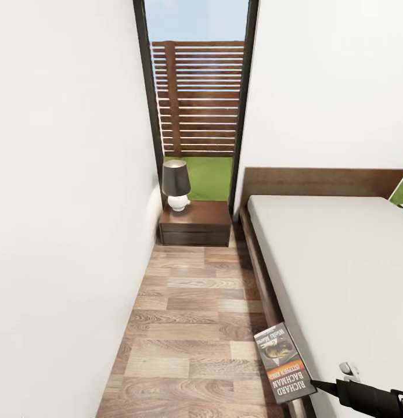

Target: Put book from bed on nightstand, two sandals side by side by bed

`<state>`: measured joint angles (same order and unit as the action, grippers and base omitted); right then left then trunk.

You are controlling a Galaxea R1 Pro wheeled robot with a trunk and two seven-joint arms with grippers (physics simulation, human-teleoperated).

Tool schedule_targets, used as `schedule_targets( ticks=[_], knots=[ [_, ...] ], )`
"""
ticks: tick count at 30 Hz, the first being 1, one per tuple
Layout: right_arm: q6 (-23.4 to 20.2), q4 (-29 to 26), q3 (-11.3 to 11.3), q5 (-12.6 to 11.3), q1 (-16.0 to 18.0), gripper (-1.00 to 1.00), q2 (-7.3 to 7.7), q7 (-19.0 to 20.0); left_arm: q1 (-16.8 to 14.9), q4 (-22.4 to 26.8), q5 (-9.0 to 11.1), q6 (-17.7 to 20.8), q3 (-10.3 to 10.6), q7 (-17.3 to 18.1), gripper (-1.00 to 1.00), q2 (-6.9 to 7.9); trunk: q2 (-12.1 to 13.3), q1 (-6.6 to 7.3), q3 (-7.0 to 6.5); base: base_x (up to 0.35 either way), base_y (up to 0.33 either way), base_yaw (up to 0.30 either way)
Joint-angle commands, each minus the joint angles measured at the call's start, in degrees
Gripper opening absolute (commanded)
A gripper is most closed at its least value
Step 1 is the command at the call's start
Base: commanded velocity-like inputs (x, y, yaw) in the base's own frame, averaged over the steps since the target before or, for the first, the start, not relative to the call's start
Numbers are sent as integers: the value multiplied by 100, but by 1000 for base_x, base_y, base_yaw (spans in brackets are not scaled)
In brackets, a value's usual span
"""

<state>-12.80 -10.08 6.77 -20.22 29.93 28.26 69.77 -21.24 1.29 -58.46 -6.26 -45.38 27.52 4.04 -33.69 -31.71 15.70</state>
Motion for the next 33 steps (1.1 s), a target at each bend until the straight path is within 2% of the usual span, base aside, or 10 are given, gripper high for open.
schedule_targets(
  ticks=[1,9,33],
  knots=[
    [-57,-2,43,-61,4,-100,4,10,-3,3,-61,-24,-41,16,100,1,-8,-2,9,0,0,3],
    [-56,-2,43,-60,4,-100,4,10,-3,-2,-61,-24,-39,16,100,1,-8,-2,-19,0,0,0],
    [-56,-2,43,-52,4,-100,4,10,-3,-4,-61,-24,-38,16,100,1,-8,-2,-233,0,0,0]
  ],
)
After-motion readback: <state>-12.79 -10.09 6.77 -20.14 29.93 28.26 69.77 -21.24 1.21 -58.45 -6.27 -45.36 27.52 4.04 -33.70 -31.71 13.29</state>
